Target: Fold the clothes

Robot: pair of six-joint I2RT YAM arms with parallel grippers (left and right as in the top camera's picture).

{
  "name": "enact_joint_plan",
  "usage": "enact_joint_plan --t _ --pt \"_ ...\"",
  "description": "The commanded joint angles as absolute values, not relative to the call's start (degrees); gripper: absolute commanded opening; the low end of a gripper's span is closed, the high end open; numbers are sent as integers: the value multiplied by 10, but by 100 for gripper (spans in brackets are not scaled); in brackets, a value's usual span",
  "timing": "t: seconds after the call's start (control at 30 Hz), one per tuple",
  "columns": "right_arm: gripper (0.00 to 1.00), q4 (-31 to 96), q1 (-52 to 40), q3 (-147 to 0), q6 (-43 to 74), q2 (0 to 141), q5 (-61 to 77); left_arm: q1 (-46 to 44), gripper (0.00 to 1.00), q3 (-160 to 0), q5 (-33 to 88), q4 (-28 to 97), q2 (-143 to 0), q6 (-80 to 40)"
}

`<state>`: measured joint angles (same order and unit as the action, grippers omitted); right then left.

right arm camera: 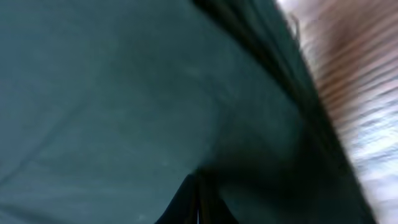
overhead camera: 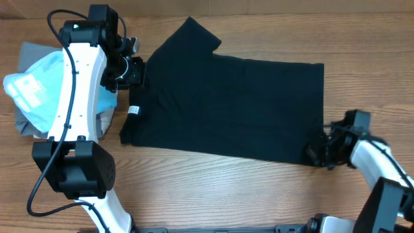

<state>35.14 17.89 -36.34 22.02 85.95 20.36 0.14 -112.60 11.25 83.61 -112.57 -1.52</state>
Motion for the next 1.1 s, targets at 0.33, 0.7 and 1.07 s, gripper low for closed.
enact_joint_plan --t 0.33,0.7,1.07 --pt "4 387 232 -340 359 881 -11 -1 62 -1138 132 840 -1127 -17" --pt "22 453 248 -452 262 875 46 -37 63 -1137 130 848 -1127 -17" --pt "34 497 247 -541 205 795 242 -64 63 -1131 110 875 -1127 -17"
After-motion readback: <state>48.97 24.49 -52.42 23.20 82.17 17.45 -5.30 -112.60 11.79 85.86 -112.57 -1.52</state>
